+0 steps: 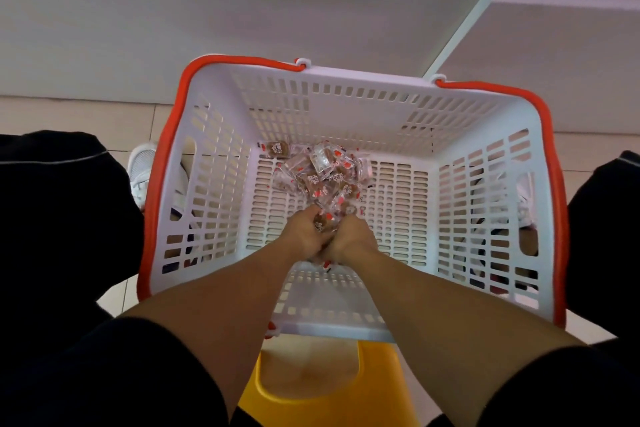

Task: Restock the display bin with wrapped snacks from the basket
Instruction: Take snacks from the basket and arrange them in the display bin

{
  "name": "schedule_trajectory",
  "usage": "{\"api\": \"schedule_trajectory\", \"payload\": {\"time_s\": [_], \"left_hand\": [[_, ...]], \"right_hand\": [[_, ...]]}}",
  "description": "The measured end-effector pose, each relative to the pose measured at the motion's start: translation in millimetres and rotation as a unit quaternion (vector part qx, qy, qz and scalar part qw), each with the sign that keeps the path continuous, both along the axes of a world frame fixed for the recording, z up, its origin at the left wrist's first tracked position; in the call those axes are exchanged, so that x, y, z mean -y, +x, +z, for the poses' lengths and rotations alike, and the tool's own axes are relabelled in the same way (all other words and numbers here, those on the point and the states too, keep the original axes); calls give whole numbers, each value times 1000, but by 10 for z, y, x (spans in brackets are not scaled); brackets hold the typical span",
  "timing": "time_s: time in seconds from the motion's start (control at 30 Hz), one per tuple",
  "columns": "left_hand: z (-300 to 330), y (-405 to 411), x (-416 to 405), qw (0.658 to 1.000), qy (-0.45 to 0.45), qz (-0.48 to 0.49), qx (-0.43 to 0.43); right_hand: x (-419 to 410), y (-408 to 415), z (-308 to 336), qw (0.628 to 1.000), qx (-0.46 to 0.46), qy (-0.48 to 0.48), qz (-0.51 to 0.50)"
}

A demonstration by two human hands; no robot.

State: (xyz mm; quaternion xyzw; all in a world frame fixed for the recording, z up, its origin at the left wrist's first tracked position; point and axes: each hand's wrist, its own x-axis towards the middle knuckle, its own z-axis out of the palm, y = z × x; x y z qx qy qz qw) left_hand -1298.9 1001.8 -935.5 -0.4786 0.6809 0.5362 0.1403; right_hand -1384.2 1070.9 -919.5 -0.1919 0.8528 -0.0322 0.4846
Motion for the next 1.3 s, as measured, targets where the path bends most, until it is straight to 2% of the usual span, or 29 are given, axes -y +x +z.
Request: {"api": "schedule_trajectory", "payload": {"time_s": [0.07, 0.13, 0.2, 0.27, 0.4, 0.47, 0.53, 0.57, 0.63, 0.7, 0.77, 0.83, 0.93, 1.1, 1.2, 1.3], "left_hand": [[13, -10, 3, 999, -26, -28, 35], [-17, -24, 9, 998, -38, 7, 49], [1, -4, 38, 998, 16, 28, 50], [39, 15, 89, 990, 76, 106, 56], [271, 166, 286, 962, 205, 141, 109], [418, 220, 400, 939, 291, 168, 72], [634, 201, 513, 906, 374, 196, -4], [759, 154, 575, 894, 404, 189, -39], [1078, 18, 685, 891, 430, 123, -72], [1506, -134, 795, 901, 425, 20, -79], [2015, -252, 888, 897, 428, -71, -89], [2545, -326, 974, 887, 430, -130, -106], [3280, -322, 1049, 890, 395, -192, -125], [4020, -221, 991, 892, 341, -217, -201], [4178, -217, 987, 905, 269, -229, -238], [4309, -323, 1025, 920, 205, -230, -241]], "right_hand": [[-4, 5, -42, 1000, 5, 8, -2], [-16, 12, -102, 1000, 18, 4, -18], [-26, 28, -130, 997, 64, 4, -41], [-22, 24, -102, 994, 103, 19, -3], [-10, -243, 179, 985, 167, 24, 45], [24, -478, 434, 976, 184, 16, 119], [111, -666, 772, 962, 179, 13, 208], [177, -720, 969, 951, 154, 9, 268], [316, -762, 1374, 921, 84, -17, 381], [425, -769, 1808, 888, 15, -63, 455], [459, -802, 2288, 869, -37, -109, 482], [420, -876, 2771, 878, -44, -169, 445], [284, -969, 3429, 892, -34, -311, 326], [109, -959, 3979, 835, -114, -492, 220], [135, -915, 4115, 809, -108, -519, 255], [193, -913, 4249, 791, -105, -531, 285]]}}
